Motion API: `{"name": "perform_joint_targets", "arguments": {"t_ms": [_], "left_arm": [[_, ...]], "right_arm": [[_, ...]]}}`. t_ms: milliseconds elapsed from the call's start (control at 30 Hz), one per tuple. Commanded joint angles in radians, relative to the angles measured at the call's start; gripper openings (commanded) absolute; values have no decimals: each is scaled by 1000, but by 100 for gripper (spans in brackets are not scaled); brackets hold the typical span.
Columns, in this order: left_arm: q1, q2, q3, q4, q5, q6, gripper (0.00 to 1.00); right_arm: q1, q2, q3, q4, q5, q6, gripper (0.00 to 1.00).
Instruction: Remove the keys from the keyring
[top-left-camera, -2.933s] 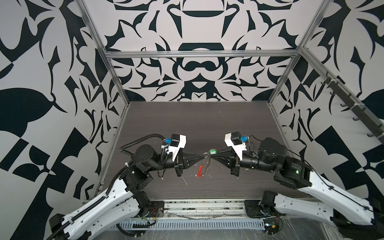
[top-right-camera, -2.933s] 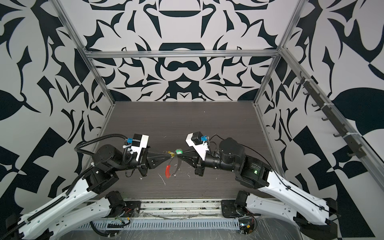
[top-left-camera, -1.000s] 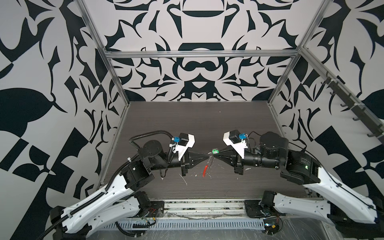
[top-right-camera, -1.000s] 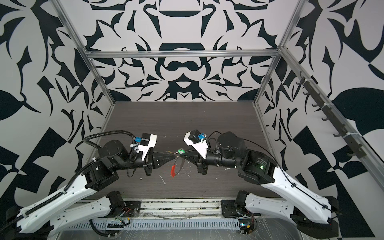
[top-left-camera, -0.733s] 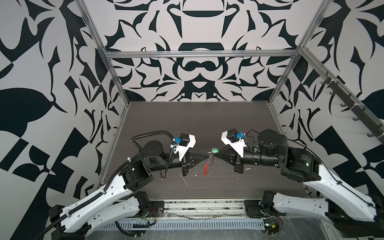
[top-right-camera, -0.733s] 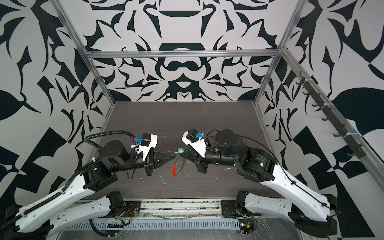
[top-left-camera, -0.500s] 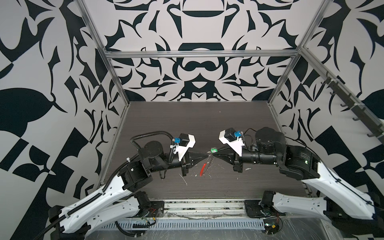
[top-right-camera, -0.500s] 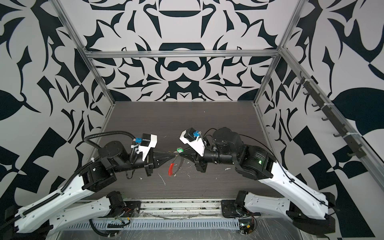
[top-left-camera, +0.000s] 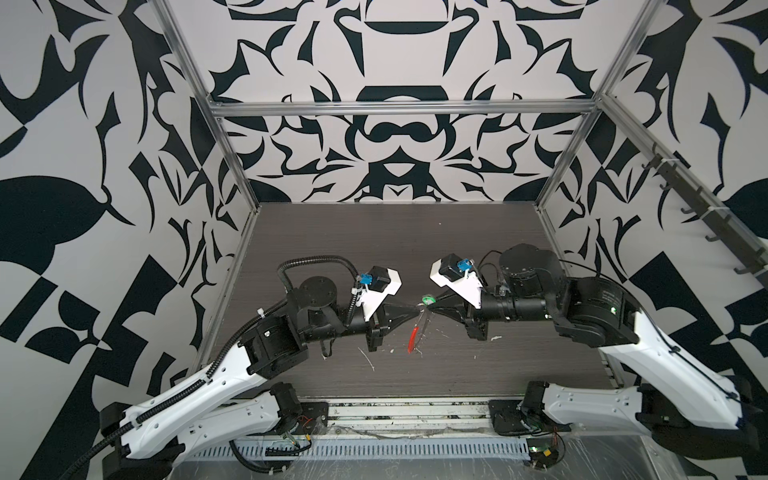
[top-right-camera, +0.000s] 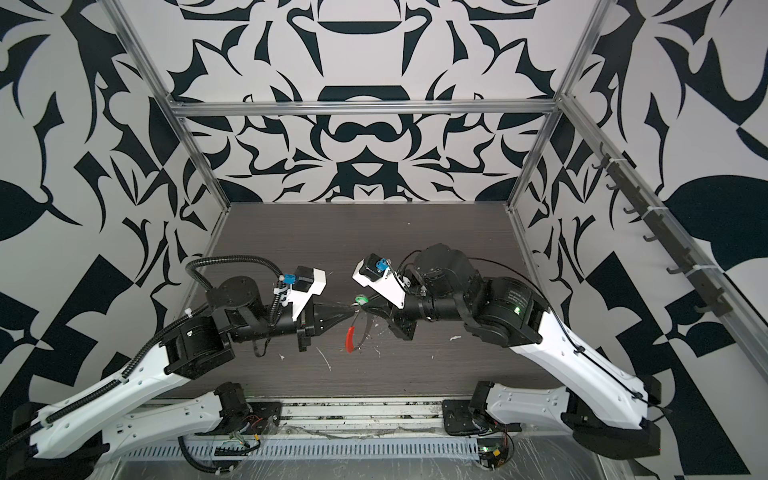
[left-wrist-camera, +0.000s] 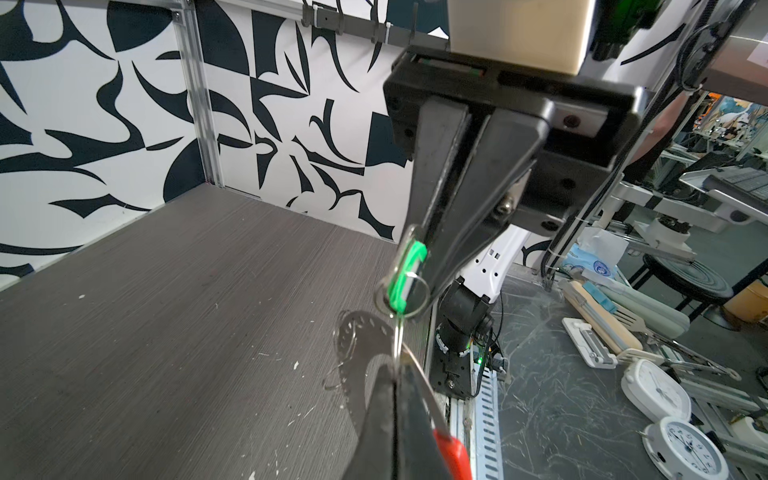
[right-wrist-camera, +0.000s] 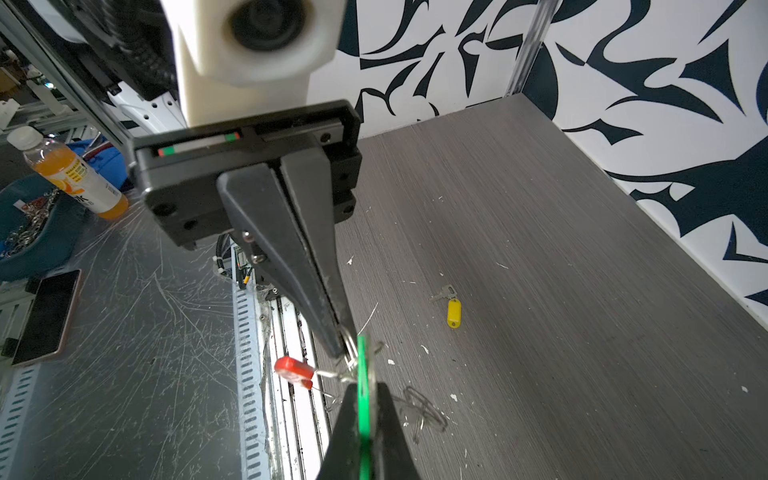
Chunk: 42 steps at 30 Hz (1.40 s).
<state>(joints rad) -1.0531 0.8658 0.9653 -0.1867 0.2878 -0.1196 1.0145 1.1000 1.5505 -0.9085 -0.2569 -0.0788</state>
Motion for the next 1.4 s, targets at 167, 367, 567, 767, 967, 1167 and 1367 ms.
{"name": "perform_joint_targets", "arguments": {"t_ms": [167, 367, 567, 767, 967, 1167, 1367], "left_arm": [[-31, 62, -2, -209, -73, 42, 0], [-30, 39, -2, -186, -108, 31, 0], [-32, 37, -3, -136, -105, -2, 0], [-32, 26, -12, -103, -85, -19, 0], [-32, 18, -11, -91, -82, -33, 18], [-32, 2, -13, -79, -77, -44, 30], [-32, -38, -25, -85, -94, -62, 36]], "right_arm": [[14, 28, 125, 184, -25, -15, 0], [32, 25, 108, 192, 8, -10, 0], [36, -12, 40, 248, 27, 11, 0], [38, -40, -11, 280, 58, 24, 0], [38, -61, -44, 298, 65, 30, 0], [38, -76, -62, 301, 70, 33, 0], [38, -101, -89, 316, 83, 40, 0]]}}
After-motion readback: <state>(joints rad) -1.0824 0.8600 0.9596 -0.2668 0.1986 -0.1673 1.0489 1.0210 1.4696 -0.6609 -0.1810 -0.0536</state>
